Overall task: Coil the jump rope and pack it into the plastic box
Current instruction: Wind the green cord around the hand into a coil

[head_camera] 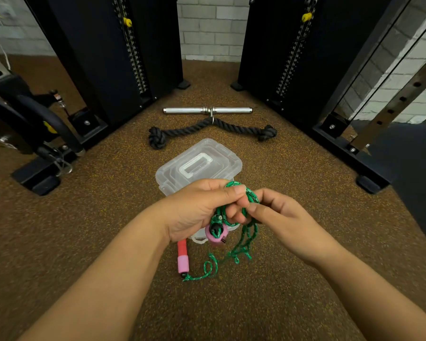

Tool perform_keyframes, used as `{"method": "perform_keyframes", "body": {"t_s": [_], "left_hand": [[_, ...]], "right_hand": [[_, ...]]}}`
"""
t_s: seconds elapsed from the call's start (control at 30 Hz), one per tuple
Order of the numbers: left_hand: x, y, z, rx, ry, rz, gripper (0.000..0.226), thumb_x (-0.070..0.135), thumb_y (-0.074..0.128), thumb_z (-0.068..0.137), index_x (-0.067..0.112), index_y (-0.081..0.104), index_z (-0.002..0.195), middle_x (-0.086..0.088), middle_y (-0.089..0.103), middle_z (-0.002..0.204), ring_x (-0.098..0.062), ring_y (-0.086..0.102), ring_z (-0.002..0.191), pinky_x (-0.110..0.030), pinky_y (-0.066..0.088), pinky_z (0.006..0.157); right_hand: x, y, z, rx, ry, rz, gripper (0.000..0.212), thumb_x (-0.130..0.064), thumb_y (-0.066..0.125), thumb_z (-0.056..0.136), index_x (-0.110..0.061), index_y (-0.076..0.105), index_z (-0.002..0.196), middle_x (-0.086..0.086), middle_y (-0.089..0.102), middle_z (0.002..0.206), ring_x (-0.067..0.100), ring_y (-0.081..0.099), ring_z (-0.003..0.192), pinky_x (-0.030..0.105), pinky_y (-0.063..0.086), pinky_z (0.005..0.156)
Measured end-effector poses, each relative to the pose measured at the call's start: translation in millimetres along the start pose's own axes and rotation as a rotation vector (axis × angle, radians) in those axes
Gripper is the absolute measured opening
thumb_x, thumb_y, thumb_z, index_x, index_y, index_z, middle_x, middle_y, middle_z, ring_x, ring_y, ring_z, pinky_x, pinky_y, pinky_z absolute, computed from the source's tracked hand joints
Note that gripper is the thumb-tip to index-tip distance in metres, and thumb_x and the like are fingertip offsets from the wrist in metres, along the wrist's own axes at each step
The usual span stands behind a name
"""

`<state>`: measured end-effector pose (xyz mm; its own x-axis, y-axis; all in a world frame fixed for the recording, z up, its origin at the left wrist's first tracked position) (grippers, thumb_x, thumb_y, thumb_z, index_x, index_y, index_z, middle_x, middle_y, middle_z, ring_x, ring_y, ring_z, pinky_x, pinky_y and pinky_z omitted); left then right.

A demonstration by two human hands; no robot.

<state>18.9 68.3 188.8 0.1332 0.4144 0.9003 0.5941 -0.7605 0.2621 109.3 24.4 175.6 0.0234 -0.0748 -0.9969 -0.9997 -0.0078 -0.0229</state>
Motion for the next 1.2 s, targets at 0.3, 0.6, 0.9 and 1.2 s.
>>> {"method": "perform_keyframes", "body": {"t_s": [0.3,0.6,0.9,1.2], "left_hand": [[0.9,11.6,3.4,-0.071,0.023,-0.03,0.027,0.028,0.048,0.088,0.008,0.064,0.084,0.003,0.041,0.05,-0.014,0.042,0.054,-0.024,0.04,0.06],[3.5,-3.3,4.9,-0.014,-0.003,-0.203,0.042,0.029,0.031,0.097,0.009,0.056,0.125,-0.007,0.074,0.088,-0.012,0.057,0.057,-0.034,0.037,0.059],[10.1,-14.4,5.6,0.117,0.086,-0.211,0.037,0.027,0.034,0.099,0.016,0.051,0.13,-0.002,0.075,0.093,-0.01,0.064,0.069,-0.033,0.048,0.063],[1.1,-24.7,4.1,0.237,0.044,0.364,0.03,0.03,0.035,0.1,0.032,0.054,0.124,0.0,0.072,0.106,-0.015,0.064,0.102,-0.023,0.051,0.074]], "right_hand": [[-1.4,-1.9,0.3,0.106,-0.016,0.006,0.026,-0.023,0.059,0.082,-0.003,0.069,0.095,0.014,0.072,0.083,0.012,0.062,0.074,0.021,0.051,0.073],[19.8,-19.9,-5.7,0.212,0.079,-0.382,0.022,-0.024,0.057,0.092,-0.035,0.069,0.079,-0.007,0.066,0.068,0.023,0.056,0.063,0.039,0.047,0.064],[16.6,18.0,-11.4,-0.006,0.063,-0.521,0.015,-0.037,0.045,0.096,-0.031,0.059,0.092,-0.003,0.06,0.069,0.008,0.056,0.064,0.037,0.048,0.063],[-29.7,32.5,-14.7,-0.049,-0.222,-0.798,0.036,-0.052,0.034,0.094,-0.027,0.06,0.089,-0.016,0.057,0.07,0.007,0.058,0.068,0.034,0.049,0.064]]}}
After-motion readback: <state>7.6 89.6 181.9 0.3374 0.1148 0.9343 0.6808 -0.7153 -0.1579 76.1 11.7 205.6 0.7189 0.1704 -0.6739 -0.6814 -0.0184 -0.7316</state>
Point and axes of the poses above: each hand's wrist, its own z-axis towards the middle knuckle, its own y-axis out of the palm, x = y × z, the point moved 9 cm from there along z, towards the middle knuckle
